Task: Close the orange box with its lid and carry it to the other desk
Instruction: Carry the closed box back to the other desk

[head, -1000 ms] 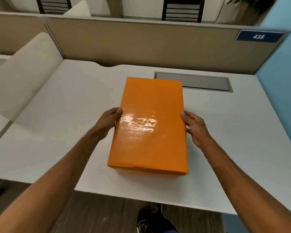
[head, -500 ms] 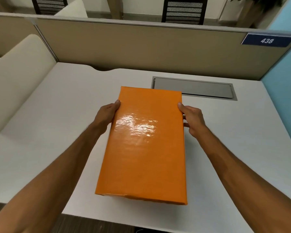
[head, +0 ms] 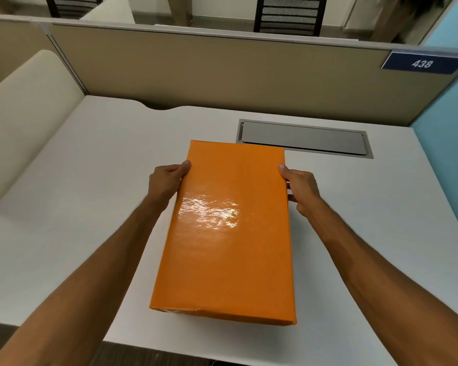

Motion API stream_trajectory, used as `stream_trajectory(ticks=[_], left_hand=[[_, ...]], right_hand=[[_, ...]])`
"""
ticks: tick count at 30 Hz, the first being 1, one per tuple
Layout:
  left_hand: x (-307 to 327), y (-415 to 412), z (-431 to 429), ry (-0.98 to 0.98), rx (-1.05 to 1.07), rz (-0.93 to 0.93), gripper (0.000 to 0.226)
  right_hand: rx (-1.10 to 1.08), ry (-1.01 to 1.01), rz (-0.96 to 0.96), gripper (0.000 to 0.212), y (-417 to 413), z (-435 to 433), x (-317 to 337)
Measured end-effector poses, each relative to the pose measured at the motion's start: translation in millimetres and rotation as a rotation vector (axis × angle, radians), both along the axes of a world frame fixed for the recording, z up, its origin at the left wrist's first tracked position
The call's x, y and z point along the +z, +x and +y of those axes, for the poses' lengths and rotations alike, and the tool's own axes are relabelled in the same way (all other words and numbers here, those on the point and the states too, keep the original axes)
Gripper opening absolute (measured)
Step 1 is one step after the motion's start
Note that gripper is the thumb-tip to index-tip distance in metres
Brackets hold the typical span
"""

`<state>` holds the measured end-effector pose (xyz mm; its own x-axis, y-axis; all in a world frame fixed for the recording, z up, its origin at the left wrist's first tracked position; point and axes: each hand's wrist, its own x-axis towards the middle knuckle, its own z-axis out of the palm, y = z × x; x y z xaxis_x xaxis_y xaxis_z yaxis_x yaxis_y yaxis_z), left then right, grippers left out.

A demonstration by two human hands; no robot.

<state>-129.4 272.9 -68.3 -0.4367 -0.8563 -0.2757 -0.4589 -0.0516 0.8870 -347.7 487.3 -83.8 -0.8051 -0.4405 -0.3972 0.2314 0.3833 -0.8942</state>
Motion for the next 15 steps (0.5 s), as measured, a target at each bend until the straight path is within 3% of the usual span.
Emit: stream_trajectory(ticks=[7, 15], left_hand=[[7.8, 1.6, 5.8, -0.109, -0.085, -0.098, 0.052], [9.4, 49.9, 24.1, 0.07, -0.256, -0.033, 0.055]], right_hand=[[0.045, 0.032, -0.017, 0.03, 7.3, 5.4, 13.4], [0.145, -0.021, 0.005, 0.033, 44.9, 37.6, 15.6]])
